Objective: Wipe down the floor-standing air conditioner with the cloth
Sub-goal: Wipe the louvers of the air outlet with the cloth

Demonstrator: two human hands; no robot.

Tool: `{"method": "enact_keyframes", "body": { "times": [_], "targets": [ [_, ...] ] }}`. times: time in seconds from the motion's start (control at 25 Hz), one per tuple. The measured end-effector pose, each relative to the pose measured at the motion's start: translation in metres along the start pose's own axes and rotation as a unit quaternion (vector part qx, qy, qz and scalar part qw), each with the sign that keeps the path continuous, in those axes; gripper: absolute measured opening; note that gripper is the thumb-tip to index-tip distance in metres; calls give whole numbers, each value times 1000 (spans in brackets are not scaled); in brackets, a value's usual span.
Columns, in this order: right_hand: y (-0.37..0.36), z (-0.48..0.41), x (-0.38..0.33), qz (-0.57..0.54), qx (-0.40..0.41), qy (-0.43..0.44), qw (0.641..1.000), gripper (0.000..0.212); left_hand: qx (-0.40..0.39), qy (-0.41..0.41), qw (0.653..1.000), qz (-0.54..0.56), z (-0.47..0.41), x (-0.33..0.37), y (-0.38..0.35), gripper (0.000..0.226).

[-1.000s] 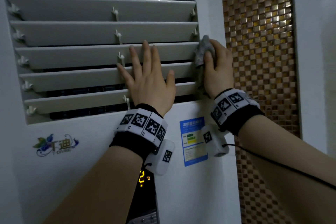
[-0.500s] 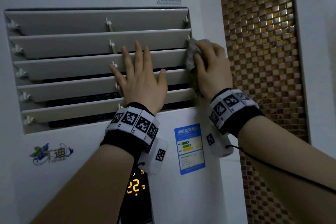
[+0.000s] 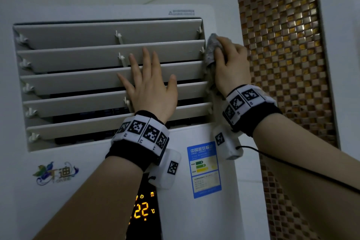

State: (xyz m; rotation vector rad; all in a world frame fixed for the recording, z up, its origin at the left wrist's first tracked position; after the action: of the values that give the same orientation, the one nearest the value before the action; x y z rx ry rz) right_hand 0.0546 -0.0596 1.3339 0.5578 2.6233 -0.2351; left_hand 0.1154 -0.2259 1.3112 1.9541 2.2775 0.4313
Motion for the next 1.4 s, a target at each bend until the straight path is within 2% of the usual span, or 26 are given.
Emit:
{"method": "enact_keyframes", "body": {
  "times": [0.2, 0.32, 0.36, 0.52, 0.64, 0.8, 0.96, 1.12, 1.28, 1.4],
  "targets": [
    [-6, 6, -2, 65, -15, 69, 995, 32, 6, -4, 1000, 14, -6, -2, 2, 69],
    [-2, -12, -4, 27, 2, -7, 1000, 31, 5, -4, 1000, 18, -6, -3, 1, 69],
    [-2, -14, -6, 32, 5, -8, 999, 31, 4, -2, 1000, 18, -7, -4, 2, 69],
    [0, -13, -5, 94, -17, 79, 992, 32, 4, 1, 1000, 12, -11, -7, 4, 68],
    [3, -29, -8, 72, 2, 20, 997, 32, 5, 3, 1000, 12, -15, -7, 6, 68],
    [-3, -19, -12, 86, -23, 78, 993, 31, 3, 11, 1000, 19, -18, -2, 7, 67],
    [-3, -35, -17, 29, -8, 2, 1000, 32, 2, 16, 1000, 21, -20, 2, 8, 66],
    [-9, -29, -19, 67, -15, 50, 996, 31, 9, 10, 1000, 11, -25, 1, 9, 65],
    [-7, -51, -25, 25, -5, -2, 1000, 32, 9, 13, 1000, 16, -30, 1, 10, 66],
    [-14, -41, -28, 74, -10, 52, 996, 30, 9, 18, 999, 30, -33, 0, 13, 66]
  ]
}}
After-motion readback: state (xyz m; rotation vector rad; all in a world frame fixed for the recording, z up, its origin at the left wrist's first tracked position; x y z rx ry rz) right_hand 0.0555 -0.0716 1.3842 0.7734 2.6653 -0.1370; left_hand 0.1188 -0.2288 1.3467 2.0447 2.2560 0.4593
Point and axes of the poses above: each hand's wrist, its own z-axis away from the middle knuckle, its own y-axis out of the back of the hand, x = y × z, the point moved 1 cm from there along -z, towards the middle knuckle, and after that the axes turned 4 degrees about -z, right-handed, at the moved point
